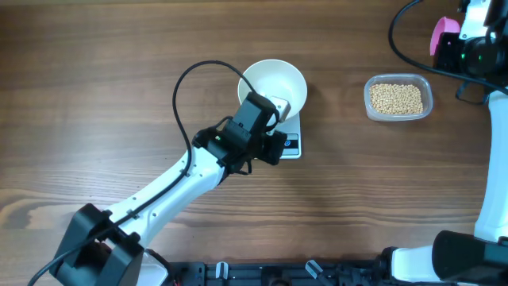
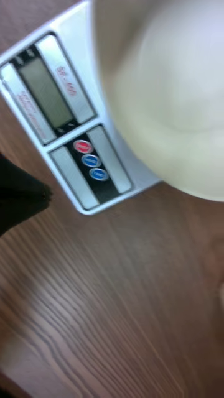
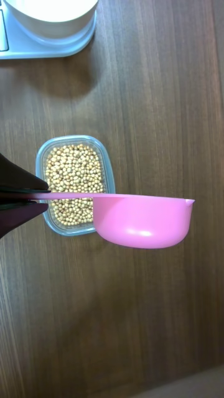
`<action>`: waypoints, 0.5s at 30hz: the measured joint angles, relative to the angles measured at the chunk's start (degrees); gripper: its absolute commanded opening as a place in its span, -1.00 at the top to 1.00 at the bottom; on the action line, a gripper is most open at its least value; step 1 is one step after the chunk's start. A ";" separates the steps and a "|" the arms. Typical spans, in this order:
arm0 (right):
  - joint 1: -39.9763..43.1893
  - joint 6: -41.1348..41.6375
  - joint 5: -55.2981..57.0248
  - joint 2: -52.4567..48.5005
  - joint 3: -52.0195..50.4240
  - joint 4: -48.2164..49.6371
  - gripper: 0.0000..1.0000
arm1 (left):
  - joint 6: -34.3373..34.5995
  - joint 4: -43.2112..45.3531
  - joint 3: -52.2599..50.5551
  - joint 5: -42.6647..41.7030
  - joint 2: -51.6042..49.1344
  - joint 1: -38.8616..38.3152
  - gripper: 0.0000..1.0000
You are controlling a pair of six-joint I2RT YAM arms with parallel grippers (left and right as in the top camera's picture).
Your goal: Scoop item into bowl and weigh 150g on scale
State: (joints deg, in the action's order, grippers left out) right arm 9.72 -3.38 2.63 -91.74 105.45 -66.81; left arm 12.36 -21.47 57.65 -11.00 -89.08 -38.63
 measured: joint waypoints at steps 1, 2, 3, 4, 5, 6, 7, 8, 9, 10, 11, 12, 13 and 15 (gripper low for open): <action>0.00 0.00 0.00 0.00 0.00 0.02 0.91 | 0.00 1.05 -0.22 0.02 -0.13 0.00 0.92; 0.00 0.02 0.00 0.00 0.00 0.00 0.92 | 0.02 2.01 -0.33 0.04 -0.48 0.00 0.92; 0.00 0.00 0.00 0.00 0.00 0.00 0.92 | 0.02 2.93 -0.39 0.09 -0.87 0.00 0.92; 0.00 0.00 0.00 0.00 0.00 -0.02 0.92 | 0.09 3.98 -0.39 0.13 -1.53 0.00 0.92; 0.00 0.00 0.00 0.00 0.00 -0.02 0.91 | 0.13 4.59 -0.46 0.24 -2.08 0.00 0.92; 0.00 0.00 0.00 0.00 0.00 -0.04 0.91 | 0.13 4.83 -0.50 0.26 -2.38 0.00 0.92; 0.00 0.02 0.00 0.00 0.00 -0.04 0.92 | 0.15 4.90 -0.59 0.26 -2.71 0.00 0.92; 0.00 0.00 0.00 0.00 0.00 -0.04 0.91 | 0.13 4.90 -0.66 0.26 -2.86 0.00 0.92; 0.00 0.00 0.00 0.00 0.00 -0.04 0.91 | 0.15 4.85 -0.70 0.28 -2.89 0.00 0.92; 0.00 0.00 0.00 0.00 0.00 -0.07 0.91 | 0.15 4.74 -0.72 0.28 -2.89 0.00 0.92; 0.00 0.00 0.00 0.02 0.00 -0.04 0.91 | 0.15 4.61 -0.72 0.28 -2.89 0.00 0.92; 0.00 0.00 0.00 0.00 0.00 -0.04 0.91 | 0.15 4.33 -0.72 0.42 -2.91 0.00 0.92; 0.00 0.00 0.00 0.00 0.00 -0.04 0.91 | 0.15 4.00 -0.72 0.63 -2.95 0.00 0.92; 0.00 0.00 0.00 0.00 0.00 -0.04 0.91 | 0.13 3.52 -0.72 1.60 -3.41 0.00 0.92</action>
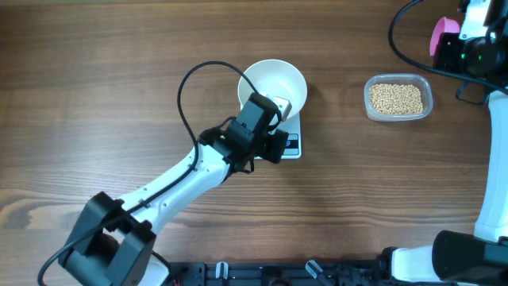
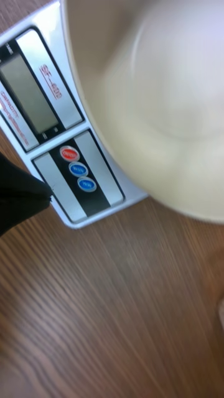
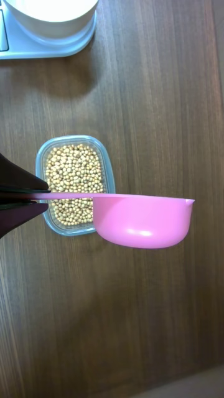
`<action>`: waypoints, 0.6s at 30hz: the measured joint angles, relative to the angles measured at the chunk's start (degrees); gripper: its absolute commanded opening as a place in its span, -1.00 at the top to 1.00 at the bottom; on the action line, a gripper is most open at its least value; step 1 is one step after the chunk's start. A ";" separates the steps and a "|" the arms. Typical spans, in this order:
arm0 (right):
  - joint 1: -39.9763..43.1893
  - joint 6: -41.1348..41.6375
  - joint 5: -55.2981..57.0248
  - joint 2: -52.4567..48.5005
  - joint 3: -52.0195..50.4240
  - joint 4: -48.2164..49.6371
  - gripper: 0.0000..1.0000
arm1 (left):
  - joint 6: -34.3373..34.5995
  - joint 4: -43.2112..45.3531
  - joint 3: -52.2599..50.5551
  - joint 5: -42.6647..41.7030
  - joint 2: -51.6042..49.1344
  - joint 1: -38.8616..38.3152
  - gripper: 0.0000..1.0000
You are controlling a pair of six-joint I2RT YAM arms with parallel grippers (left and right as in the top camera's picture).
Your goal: Scoop item into bowl and weigh 150g on scale
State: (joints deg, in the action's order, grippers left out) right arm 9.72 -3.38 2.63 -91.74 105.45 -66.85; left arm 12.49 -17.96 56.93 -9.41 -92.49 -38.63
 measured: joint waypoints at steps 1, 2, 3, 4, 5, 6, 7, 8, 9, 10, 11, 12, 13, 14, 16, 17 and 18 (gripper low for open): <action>0.00 0.00 0.00 0.00 0.00 0.00 0.92 | 0.02 -0.02 0.00 0.61 -0.50 0.00 0.92; 0.00 0.02 0.00 0.00 0.00 0.02 0.91 | 0.02 0.00 0.00 1.31 -1.20 0.00 0.92; 0.00 0.00 0.00 0.00 0.00 0.02 0.91 | 0.02 0.00 0.00 1.68 -1.84 0.00 0.92; 0.00 0.00 0.00 0.00 0.00 0.00 0.91 | 0.02 0.00 0.00 2.14 -2.69 0.00 0.92; 0.00 0.00 0.00 0.00 0.00 0.00 0.92 | 0.02 0.00 0.00 2.43 -3.69 0.00 0.92; 0.00 0.00 0.00 0.00 0.00 0.00 0.91 | 0.02 0.00 0.00 2.67 -4.24 0.00 0.92; 0.00 0.00 0.00 0.00 0.00 0.00 0.91 | 0.02 0.17 0.00 2.80 -4.79 0.00 0.92; 0.00 0.00 0.00 0.00 0.00 0.00 0.91 | 0.02 0.46 0.00 2.97 -5.11 0.00 0.92; 0.00 0.00 0.00 0.00 0.00 0.00 0.91 | 0.02 1.05 -0.07 3.06 -5.42 0.00 0.92; 0.00 0.00 0.00 0.00 0.00 0.00 0.92 | 0.02 2.03 -0.13 3.19 -5.57 0.00 0.92; 0.00 0.00 0.00 0.00 0.00 0.00 0.91 | 0.02 2.71 -0.15 3.21 -5.62 0.00 0.92; 0.00 0.00 0.00 0.00 0.00 0.00 0.91 | 0.02 3.39 -0.15 3.43 -5.64 0.00 0.92; 0.00 0.00 0.00 0.00 0.00 0.02 0.91 | 0.02 3.69 -0.15 3.61 -5.66 0.00 0.92; 0.00 0.02 0.00 0.00 0.00 0.02 0.91 | 0.02 3.87 -0.15 3.85 -5.66 0.00 0.92; 0.00 0.00 0.00 0.00 0.00 0.02 0.92 | 0.02 3.87 -0.15 4.24 -5.90 0.00 0.92; 0.00 0.00 0.00 0.00 0.00 0.02 0.91 | 0.02 3.85 -0.15 4.50 -6.16 0.00 0.92; 0.00 0.00 0.00 0.00 0.00 0.02 0.92 | 0.02 3.87 -0.15 4.68 -6.43 0.00 0.92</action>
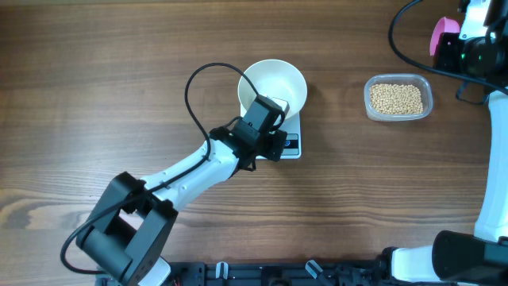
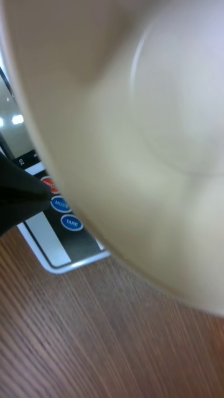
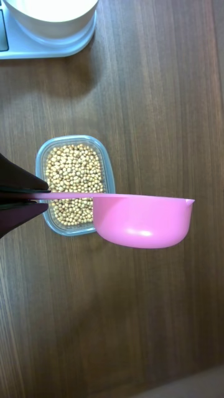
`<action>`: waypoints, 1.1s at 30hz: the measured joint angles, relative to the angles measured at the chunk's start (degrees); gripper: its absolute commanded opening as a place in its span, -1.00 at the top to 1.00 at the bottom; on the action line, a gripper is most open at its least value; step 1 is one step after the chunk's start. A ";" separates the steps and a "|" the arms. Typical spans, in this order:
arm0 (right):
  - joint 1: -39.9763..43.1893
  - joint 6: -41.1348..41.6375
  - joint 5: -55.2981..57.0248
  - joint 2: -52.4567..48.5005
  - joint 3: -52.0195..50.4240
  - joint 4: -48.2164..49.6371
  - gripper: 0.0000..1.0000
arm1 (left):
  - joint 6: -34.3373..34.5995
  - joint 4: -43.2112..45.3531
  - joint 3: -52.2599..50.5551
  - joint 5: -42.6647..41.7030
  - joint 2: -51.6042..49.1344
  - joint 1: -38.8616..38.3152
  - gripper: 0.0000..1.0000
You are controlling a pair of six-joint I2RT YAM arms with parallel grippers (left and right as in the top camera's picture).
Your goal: Scoop item into bowl and weigh 150g on scale
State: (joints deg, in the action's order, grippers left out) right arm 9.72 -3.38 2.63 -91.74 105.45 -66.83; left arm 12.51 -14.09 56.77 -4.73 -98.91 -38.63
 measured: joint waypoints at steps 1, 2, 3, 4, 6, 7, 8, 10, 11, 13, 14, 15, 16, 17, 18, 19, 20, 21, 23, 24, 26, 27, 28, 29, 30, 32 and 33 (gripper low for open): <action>0.00 0.00 0.00 0.00 0.00 0.00 0.91 | 0.00 0.00 0.00 0.17 -0.35 0.00 0.92; 0.00 0.00 0.00 0.00 0.00 0.00 0.91 | 0.00 -0.02 0.00 0.26 -0.74 0.00 0.92; 0.00 0.00 0.00 0.00 0.00 0.00 0.91 | 0.00 0.00 0.00 0.42 -1.05 0.00 0.92; 0.00 0.02 0.00 0.00 0.00 0.00 0.91 | 0.00 0.00 0.00 0.44 -1.25 0.00 0.92; 0.00 0.02 0.00 0.00 0.00 0.02 0.91 | 0.00 0.00 0.00 0.44 -1.33 0.00 0.92; 0.00 0.00 0.00 0.00 0.00 0.02 0.91 | 0.00 0.02 0.00 0.44 -1.33 0.00 0.92; 0.00 0.00 0.00 0.00 0.00 0.04 0.91 | 0.00 0.02 0.00 0.44 -1.33 0.00 0.92; 0.00 0.00 0.00 0.00 0.00 0.13 0.91 | 0.00 0.02 0.00 0.44 -1.38 0.00 0.92; 0.00 0.00 0.00 0.00 0.00 0.22 0.92 | 0.00 0.04 0.00 0.44 -1.38 0.00 0.92; 0.00 0.00 0.00 0.00 0.00 0.48 0.92 | 0.00 0.09 0.00 0.44 -1.38 0.00 0.92; 0.00 0.00 0.00 0.00 0.00 0.57 0.91 | 0.00 0.15 0.00 0.42 -1.38 0.00 0.92; 0.00 0.00 0.00 0.00 0.00 0.74 0.91 | 0.00 0.24 0.00 0.39 -1.38 0.00 0.92; 0.00 0.00 0.00 0.00 0.00 0.87 0.91 | 0.00 0.26 0.00 0.33 -1.38 0.00 0.92; 0.00 0.00 0.00 0.00 0.00 0.90 0.92 | 0.00 0.26 0.00 0.13 -1.38 0.00 0.92; 0.00 0.00 0.00 0.00 0.00 0.90 0.91 | 0.00 0.26 0.00 -0.09 -1.40 0.00 0.92; 0.00 0.02 0.00 0.00 0.00 0.90 0.91 | 0.00 0.26 0.00 -0.33 -1.40 0.00 0.92; 0.00 0.00 0.00 0.00 0.00 0.90 0.91 | 0.00 0.26 0.00 -0.72 -1.40 0.00 0.92; 0.00 0.00 0.00 0.00 0.00 0.90 0.91 | 0.00 0.28 0.00 -1.01 -1.38 0.00 0.92; 0.00 0.00 0.00 0.00 0.00 0.90 0.91 | 0.00 0.31 0.00 -1.18 -1.38 0.00 0.92; 0.00 0.00 0.00 0.00 0.00 0.90 0.91 | 0.00 0.33 0.00 -1.31 -1.40 0.00 0.92; 0.00 0.00 0.00 0.00 0.00 0.90 0.91 | 0.00 0.42 0.00 -1.33 -1.40 0.00 0.92; 0.00 0.00 0.00 0.00 0.00 0.90 0.91 | -0.02 0.44 0.00 -1.33 -1.40 0.00 0.92; 0.00 0.00 0.00 0.00 0.00 0.90 0.91 | 0.00 0.46 0.00 -1.33 -1.40 0.00 0.92; 0.00 0.00 0.00 0.00 0.00 0.90 0.91 | 0.00 0.46 0.00 -1.36 -1.40 0.00 0.92; 0.00 0.00 0.00 0.00 0.00 0.90 0.91 | -0.02 0.50 0.00 -1.36 -1.49 0.00 0.92; 0.00 0.00 0.00 0.00 0.00 0.87 0.92 | 0.00 0.50 0.00 -1.33 -1.86 0.00 0.92; 0.00 0.00 0.00 0.00 0.00 0.87 0.92 | 0.00 0.50 0.00 -1.33 -2.10 0.00 0.92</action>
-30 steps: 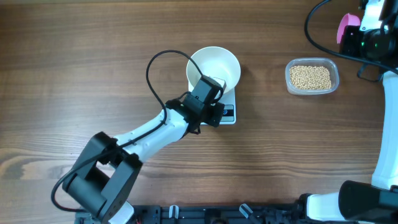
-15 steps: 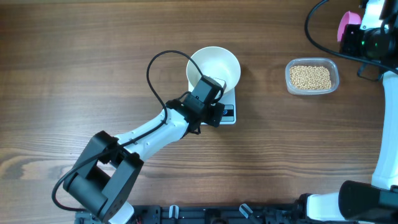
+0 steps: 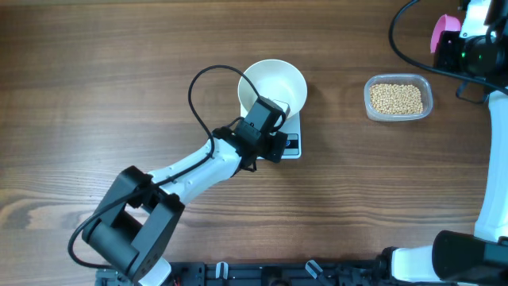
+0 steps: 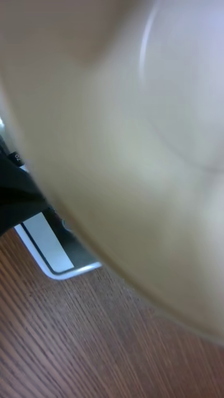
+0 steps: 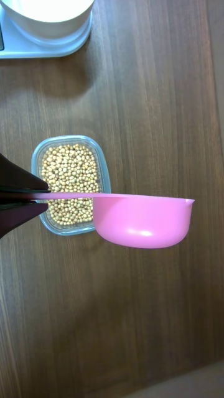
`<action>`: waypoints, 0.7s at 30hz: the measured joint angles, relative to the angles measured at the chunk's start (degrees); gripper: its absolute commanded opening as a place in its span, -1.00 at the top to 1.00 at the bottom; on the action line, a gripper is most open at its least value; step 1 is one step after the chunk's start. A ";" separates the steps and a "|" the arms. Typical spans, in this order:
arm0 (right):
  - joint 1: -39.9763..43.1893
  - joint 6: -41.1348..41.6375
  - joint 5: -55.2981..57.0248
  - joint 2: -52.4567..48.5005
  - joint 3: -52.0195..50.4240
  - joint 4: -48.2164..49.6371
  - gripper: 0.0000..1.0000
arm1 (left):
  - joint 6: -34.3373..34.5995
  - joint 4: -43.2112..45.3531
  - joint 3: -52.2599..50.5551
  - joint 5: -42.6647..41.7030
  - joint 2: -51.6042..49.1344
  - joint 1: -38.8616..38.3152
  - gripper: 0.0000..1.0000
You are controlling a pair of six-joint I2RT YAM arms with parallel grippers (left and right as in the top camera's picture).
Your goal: Scoop item into bowl and weigh 150g on scale
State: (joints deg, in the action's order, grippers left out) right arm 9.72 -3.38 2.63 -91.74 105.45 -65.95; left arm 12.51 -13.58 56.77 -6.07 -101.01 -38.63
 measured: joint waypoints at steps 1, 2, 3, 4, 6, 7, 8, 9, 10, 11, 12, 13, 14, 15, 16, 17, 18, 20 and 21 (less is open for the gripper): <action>0.00 0.00 0.00 0.00 0.00 0.02 0.91 | 0.00 -0.02 0.00 0.00 -0.33 -0.07 0.92; 0.00 0.00 0.00 0.00 0.00 0.00 0.91 | -0.02 -0.02 0.00 0.00 -0.57 -0.13 0.92; 0.00 0.00 0.00 0.00 0.00 0.00 0.91 | 0.00 -0.02 0.00 0.00 -0.85 -0.20 0.92; 0.00 0.00 0.00 0.00 0.00 0.00 0.91 | -0.02 -0.04 0.00 0.00 -1.07 -0.24 0.92; 0.00 0.00 0.00 0.00 0.00 0.00 0.91 | 0.00 -0.04 0.00 0.00 -1.36 -0.35 0.92; 0.00 0.00 0.00 0.00 0.00 -0.02 0.91 | 0.00 -0.04 0.00 0.02 -1.44 -0.42 0.92; 0.00 0.00 0.00 0.00 0.00 -0.04 0.91 | -0.02 -0.04 0.00 0.02 -1.49 -0.44 0.92; 0.00 0.00 0.00 0.00 0.00 -0.07 0.91 | 0.00 -0.04 0.00 0.02 -1.53 -0.44 0.92; 0.00 0.00 0.00 0.00 0.00 -0.07 0.91 | -0.02 -0.04 0.00 0.02 -1.55 -0.44 0.92; 0.00 0.00 0.00 0.00 0.00 -0.07 0.91 | -0.02 -0.04 0.00 0.02 -1.60 -0.44 0.92; 0.00 0.00 0.00 0.00 0.00 -0.09 0.91 | 0.00 -0.04 0.00 0.02 -1.62 -0.44 0.92; 0.00 0.00 0.00 0.00 0.00 -0.09 0.91 | 0.00 -0.04 0.00 0.02 -1.66 -0.44 0.92; 0.00 0.00 0.00 0.00 0.00 -0.07 0.91 | 0.00 -0.04 0.00 0.02 -1.75 -0.44 0.92; 0.00 0.00 0.00 0.00 0.00 -0.09 0.91 | 0.00 -0.04 0.00 0.02 -1.81 -0.44 0.92; 0.00 0.00 0.00 0.00 0.00 -0.09 0.91 | 0.00 -0.04 0.00 0.02 -1.86 -0.44 0.92; 0.00 0.00 0.00 0.00 0.00 -0.09 0.92 | 0.00 -0.04 0.00 0.02 -1.86 -0.44 0.92; 0.00 0.00 0.00 0.00 0.00 -0.09 0.91 | 0.00 -0.04 0.00 0.02 -1.86 -0.44 0.92; 0.00 0.00 0.00 0.00 0.00 -0.07 0.91 | -0.02 -0.02 0.00 0.04 -1.86 -0.44 0.92; 0.00 0.02 0.00 0.02 0.00 -0.07 0.91 | 0.00 -0.04 0.00 0.15 -1.86 -0.44 0.92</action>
State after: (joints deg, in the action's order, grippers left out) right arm 9.72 -3.36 2.63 -91.72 105.45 -66.02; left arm 12.51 -13.63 56.77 -5.91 -102.87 -39.07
